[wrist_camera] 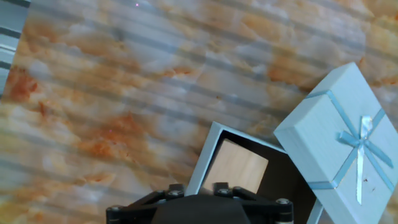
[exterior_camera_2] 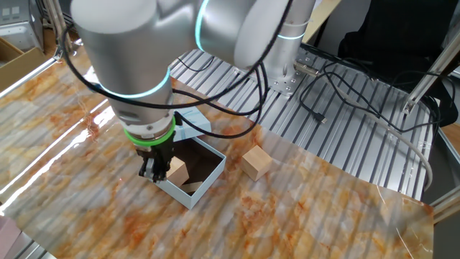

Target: Take everything out of the gift box

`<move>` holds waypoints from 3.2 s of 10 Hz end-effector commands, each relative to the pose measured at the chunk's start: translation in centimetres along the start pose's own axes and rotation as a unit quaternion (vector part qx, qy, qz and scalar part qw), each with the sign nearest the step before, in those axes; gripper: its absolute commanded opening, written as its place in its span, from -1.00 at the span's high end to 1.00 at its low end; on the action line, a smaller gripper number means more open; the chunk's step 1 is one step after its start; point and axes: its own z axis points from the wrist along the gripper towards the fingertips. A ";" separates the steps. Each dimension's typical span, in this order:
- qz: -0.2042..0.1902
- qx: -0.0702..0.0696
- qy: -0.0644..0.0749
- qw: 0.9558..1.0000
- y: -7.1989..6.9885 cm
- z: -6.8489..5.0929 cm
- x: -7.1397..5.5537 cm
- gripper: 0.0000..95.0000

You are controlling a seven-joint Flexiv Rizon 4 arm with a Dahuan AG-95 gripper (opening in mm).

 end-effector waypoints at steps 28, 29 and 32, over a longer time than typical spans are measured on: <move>0.061 -0.028 0.025 0.997 -7.0 1.5 -0.2 -0.60; 0.062 -0.028 0.024 0.997 -7.0 1.7 -0.1 -0.60; 0.068 -0.030 0.024 0.997 -7.0 2.3 0.0 -0.60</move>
